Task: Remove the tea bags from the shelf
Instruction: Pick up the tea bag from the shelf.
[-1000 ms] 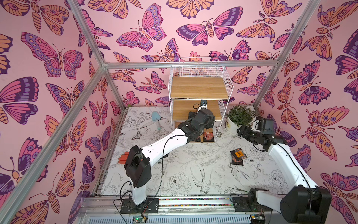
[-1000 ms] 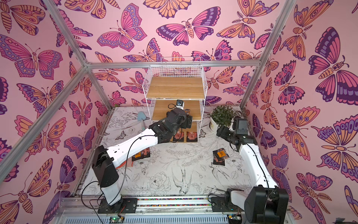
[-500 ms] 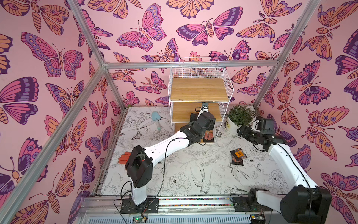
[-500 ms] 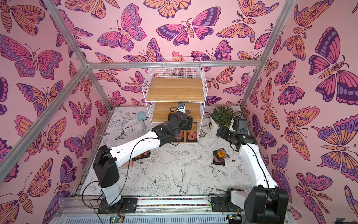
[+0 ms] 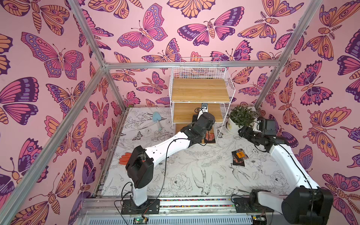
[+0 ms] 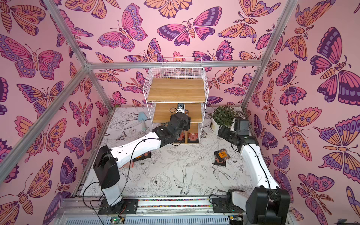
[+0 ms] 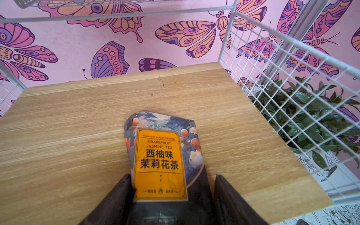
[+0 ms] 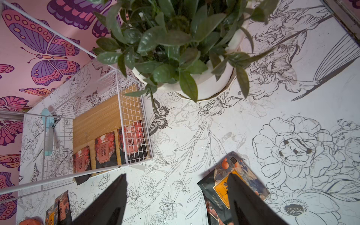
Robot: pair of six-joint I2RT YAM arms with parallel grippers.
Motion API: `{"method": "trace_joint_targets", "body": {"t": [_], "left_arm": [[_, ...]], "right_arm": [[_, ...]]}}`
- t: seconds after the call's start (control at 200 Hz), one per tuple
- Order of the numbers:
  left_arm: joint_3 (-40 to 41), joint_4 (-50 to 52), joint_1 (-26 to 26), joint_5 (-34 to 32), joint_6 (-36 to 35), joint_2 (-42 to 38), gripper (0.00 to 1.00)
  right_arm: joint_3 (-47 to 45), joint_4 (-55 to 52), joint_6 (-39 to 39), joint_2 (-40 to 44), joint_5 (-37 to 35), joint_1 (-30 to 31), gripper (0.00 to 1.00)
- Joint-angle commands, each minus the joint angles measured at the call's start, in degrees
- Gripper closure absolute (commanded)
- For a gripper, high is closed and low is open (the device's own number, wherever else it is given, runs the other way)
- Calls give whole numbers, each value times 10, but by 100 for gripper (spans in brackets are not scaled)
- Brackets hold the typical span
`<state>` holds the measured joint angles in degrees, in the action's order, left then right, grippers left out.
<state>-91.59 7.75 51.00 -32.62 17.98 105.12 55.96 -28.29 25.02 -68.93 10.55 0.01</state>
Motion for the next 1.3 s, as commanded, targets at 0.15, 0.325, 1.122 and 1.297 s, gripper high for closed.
{"method": "trace_joint_targets", "body": {"t": [0.15,0.325,1.122,1.297], "left_arm": [[21,46,-4,9,4,2,59],[25,45,-4,6,2,-12,92],[145,102,-1,62,63,-201,100],[223,155,4,42,103,-295,100]], "right_arm": [[13,-12,-10,12,-2,-5,17],[11,-11,-9,13,-4,-5,17],[-23,8,-1,34,-31,-10,17],[-27,-3,-4,41,-25,-10,18]]}}
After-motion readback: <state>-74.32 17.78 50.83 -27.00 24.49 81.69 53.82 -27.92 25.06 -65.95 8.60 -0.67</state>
